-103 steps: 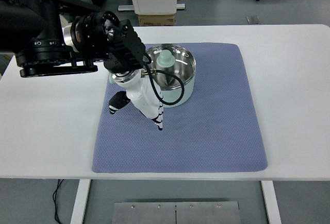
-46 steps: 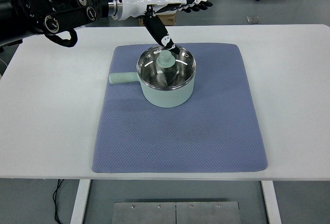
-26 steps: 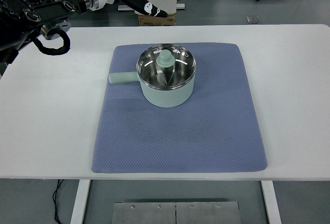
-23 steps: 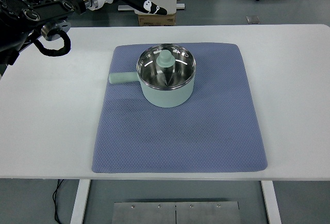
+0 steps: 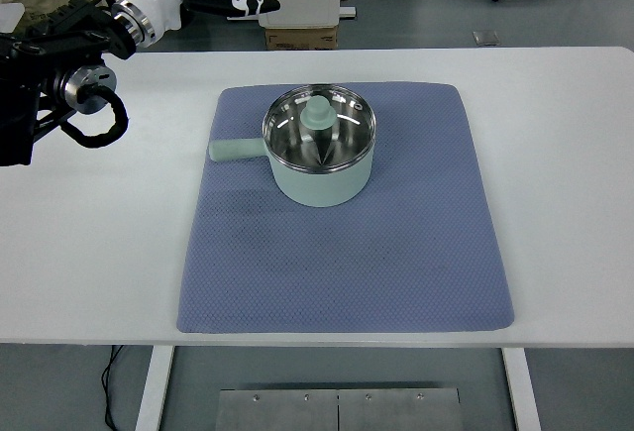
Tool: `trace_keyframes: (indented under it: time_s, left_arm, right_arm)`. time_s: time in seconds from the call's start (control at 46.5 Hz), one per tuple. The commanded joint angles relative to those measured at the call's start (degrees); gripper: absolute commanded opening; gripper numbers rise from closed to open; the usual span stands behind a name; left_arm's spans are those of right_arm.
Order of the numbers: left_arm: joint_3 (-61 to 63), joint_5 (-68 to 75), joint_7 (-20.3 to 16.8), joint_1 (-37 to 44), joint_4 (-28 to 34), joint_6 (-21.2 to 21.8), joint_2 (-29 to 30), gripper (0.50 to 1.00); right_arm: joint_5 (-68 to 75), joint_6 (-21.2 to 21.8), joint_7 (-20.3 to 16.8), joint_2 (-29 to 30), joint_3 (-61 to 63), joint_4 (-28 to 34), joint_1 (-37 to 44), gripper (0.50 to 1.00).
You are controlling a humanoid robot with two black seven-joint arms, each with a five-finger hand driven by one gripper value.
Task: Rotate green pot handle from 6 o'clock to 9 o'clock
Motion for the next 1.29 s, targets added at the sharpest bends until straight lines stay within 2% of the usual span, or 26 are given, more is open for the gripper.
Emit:
trace_keyframes:
  time_s: [0.0,0.258,0.903,1.269]
  left_arm:
    - [-2.9,-0.3,0.0,2.5,0.1,0.0,1.2,1.000]
    - [-10.8,-0.3,0.0,8.5,1.8,0.8,2.6,1.000]
    - [-16.9,-0.7,0.0,15.1,1.8,3.1,2.6,1.000]
    - [-30.3,-3.3,0.0,22.7,3.5,3.4,0.7,1.000]
  right_arm:
    - [0.0,0.0,0.0,0.0,0.0,0.0,0.0,1.000]
    - [0.0,0.0,0.0,0.0,0.1,0.0,0.0,1.000]
    - [0.0,0.0,0.0,0.0,0.0,0.0,0.0,1.000]
    - [0.0,0.0,0.0,0.0,0.1,0.0,0.0,1.000]
